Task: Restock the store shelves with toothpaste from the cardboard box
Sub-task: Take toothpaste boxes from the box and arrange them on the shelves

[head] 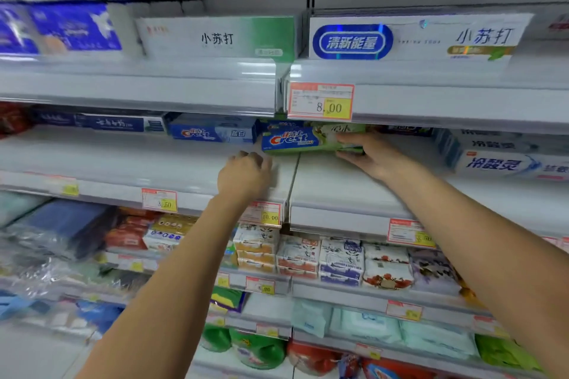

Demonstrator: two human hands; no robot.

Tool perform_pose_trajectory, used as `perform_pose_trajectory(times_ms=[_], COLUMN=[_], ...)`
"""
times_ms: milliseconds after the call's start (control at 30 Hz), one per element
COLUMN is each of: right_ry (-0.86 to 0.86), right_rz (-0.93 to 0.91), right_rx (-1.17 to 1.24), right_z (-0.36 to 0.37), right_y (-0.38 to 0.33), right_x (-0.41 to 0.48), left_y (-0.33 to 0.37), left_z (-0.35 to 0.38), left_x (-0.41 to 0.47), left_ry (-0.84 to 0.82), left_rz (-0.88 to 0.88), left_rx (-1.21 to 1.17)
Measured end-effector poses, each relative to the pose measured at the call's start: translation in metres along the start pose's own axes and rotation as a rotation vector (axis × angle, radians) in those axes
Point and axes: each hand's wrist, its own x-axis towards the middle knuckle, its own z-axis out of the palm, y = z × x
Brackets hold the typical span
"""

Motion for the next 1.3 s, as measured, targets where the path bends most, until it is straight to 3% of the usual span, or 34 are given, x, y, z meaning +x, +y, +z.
perform_pose_trajectory(times_ms=[67,200,333,600,867,1300], right_ry=[-0.057,-0.008,0.059,0.213,0.207,0.25], right_rz=[-0.039,-0.104,-0.187,-0.246,-0.225,-0.142], right_rx=[-0.168,-0.787,-1.048,-0.953,-0.805,-0.823], right_z=[-0.006,-0.012,-0.007,0.008,0.013,0.013], right_y=[0.005,0.003,0.005,0.017,0.023,0.024], right_x=[0.011,0.015,0.028,0.051,0.061,0.053], left_y=[-0.003,-0.009,-0.013,-0.003,-0.004,0.0], left_z=[0.0,0.005,0.007,0.003,0.012,0.008], left_x=[0.002,0.013,0.02,0.033,0.04,0.034], left_ry=[-0.025,-0.113,-0.186,-0.317,-0.305,-0.288], left_rz=[0.021,0.021,0.114,0.172,0.152,0.17], left_rx=[0.018,0.025,0.063,-0.241,-0.169,-0.139])
